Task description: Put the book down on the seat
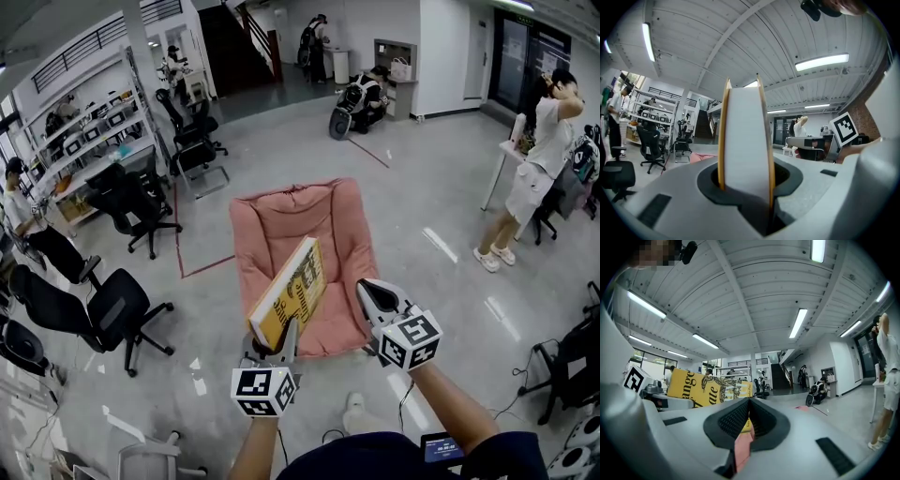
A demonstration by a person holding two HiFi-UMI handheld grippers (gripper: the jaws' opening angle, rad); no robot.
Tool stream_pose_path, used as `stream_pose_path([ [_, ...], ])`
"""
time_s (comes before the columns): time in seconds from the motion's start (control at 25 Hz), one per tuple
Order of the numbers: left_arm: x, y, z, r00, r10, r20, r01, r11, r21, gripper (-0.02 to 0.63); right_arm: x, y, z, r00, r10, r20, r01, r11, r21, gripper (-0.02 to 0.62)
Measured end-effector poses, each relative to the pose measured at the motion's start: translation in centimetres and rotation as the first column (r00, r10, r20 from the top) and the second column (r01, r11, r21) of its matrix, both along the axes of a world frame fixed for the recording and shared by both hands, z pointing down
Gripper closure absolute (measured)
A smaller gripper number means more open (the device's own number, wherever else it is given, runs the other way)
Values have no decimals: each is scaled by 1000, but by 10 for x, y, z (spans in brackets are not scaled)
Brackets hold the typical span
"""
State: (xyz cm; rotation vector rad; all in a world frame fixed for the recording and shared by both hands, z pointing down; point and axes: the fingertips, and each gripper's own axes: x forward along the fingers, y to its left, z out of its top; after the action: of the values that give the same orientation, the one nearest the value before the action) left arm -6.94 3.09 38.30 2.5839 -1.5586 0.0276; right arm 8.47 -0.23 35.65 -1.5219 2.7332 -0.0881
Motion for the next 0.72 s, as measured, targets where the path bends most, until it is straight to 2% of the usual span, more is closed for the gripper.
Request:
stream_pose_path([
  [0.72,26,-73,7,999,-36,-2,36,999,-12,459,25,-77,10,999,-31,-8,31,999,-12,577],
])
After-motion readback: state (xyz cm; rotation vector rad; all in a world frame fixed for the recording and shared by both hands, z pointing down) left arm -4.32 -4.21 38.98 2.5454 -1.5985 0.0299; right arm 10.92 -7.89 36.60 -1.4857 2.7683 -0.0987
